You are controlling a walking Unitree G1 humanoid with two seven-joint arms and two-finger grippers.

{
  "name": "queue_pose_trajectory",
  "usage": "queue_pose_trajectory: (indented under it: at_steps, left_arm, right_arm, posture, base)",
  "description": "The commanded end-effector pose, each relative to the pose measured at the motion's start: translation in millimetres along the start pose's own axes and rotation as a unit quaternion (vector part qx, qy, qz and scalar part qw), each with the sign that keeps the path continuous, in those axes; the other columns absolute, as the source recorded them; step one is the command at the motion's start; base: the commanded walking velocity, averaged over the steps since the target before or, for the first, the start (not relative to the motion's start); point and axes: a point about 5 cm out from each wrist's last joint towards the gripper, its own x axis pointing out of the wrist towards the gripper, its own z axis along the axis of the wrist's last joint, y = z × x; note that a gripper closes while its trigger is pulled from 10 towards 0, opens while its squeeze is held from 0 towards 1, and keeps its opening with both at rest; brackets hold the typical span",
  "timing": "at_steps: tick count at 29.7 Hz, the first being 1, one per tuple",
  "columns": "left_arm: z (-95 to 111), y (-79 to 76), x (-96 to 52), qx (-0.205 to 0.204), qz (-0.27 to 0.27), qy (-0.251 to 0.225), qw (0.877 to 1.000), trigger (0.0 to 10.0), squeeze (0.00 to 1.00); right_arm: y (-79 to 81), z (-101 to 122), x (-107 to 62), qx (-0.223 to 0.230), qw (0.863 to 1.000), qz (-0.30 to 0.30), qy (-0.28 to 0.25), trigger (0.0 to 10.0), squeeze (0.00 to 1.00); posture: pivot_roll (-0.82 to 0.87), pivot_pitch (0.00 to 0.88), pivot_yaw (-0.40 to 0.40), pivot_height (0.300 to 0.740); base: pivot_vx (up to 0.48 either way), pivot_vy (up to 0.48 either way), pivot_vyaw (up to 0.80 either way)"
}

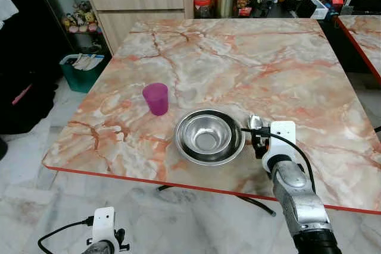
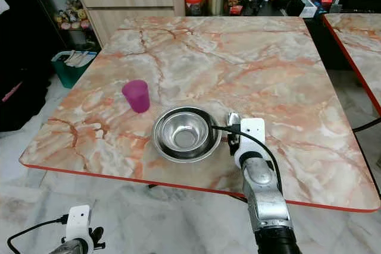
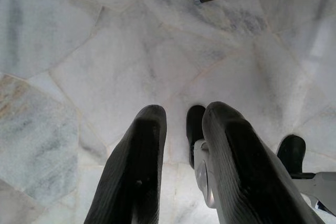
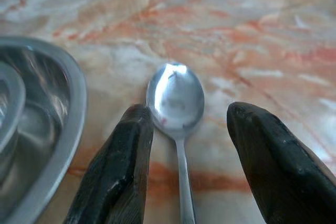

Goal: Setting the table

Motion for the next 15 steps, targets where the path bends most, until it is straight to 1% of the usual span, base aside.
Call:
queue_pose_trajectory:
  at_steps: [1,3,4,7,8,10,12,13,15]
  left_arm:
    - [-3,5.2,-1.1,0.006,0.007,0.008,1.000,10.0,0.00]
    - [-3,5.2,-1.1,0.006,0.007,0.008,1.000,10.0,0.00]
    - [-3,5.2,-1.1,0.006,0.007,0.008,1.000,10.0,0.00]
    - [-3,5.1,-1.2,0.008,0.005,0.007,1.000,10.0,0.00]
    - [-3,5.1,-1.2,0.008,0.005,0.007,1.000,10.0,0.00]
    - [-3,5.1,-1.2,0.012,0.004,0.005,1.000,10.0,0.00]
    - [-2,5.2,-1.1,0.015,0.005,0.004,1.000,10.0,0.00]
    - [-2,5.2,-1.1,0.015,0.006,0.003,1.000,10.0,0.00]
    - [-2,5.1,-1.1,0.015,0.005,0.003,1.000,10.0,0.00]
  right_arm:
    - [0.5,10,-0.3,0.009,1.000,-0.004,-0.025,10.0,0.00]
    - [0.5,10,-0.3,0.009,1.000,-0.004,-0.025,10.0,0.00]
    - [-0.5,12,-0.6,0.012,0.999,-0.007,-0.034,10.0,0.00]
    - [-3.6,28,-1.4,0.003,0.996,-0.022,-0.088,10.0,0.00]
    - [-3.6,28,-1.4,0.003,0.996,-0.022,-0.088,10.0,0.00]
    - [-3.3,36,-1.7,0.004,0.993,-0.024,-0.115,10.0,0.00]
    - [-1.5,45,-1.8,0.009,0.990,-0.019,-0.138,10.0,0.00]
    - [-0.3,50,-1.1,0.003,0.989,-0.020,-0.146,10.0,0.00]
    - [0.4,52,-0.4,-0.002,0.989,-0.018,-0.148,10.0,0.00]
  posture:
    - [-0.05,0.096,0.066,0.740]
    - [-0.05,0.096,0.066,0.740]
    - [-0.05,0.097,0.067,0.740]
    - [-0.05,0.096,0.067,0.740]
    - [-0.05,0.096,0.067,0.740]
    - [-0.05,0.096,0.067,0.740]
    - [-0.05,0.095,0.067,0.740]
    - [-0.05,0.097,0.067,0.740]
    - [-0.05,0.098,0.065,0.740]
  base:
    - [0.000,0.000,0.00]
    - [0.000,0.000,0.00]
    - [0.000,0.000,0.00]
    - [0.000,0.000,0.00]
    - [0.000,0.000,0.00]
    - [0.000,0.000,0.00]
    - [0.000,-0.459,0.00]
    - [0.000,-0.472,0.00]
    - [0.000,-0.472,0.00]
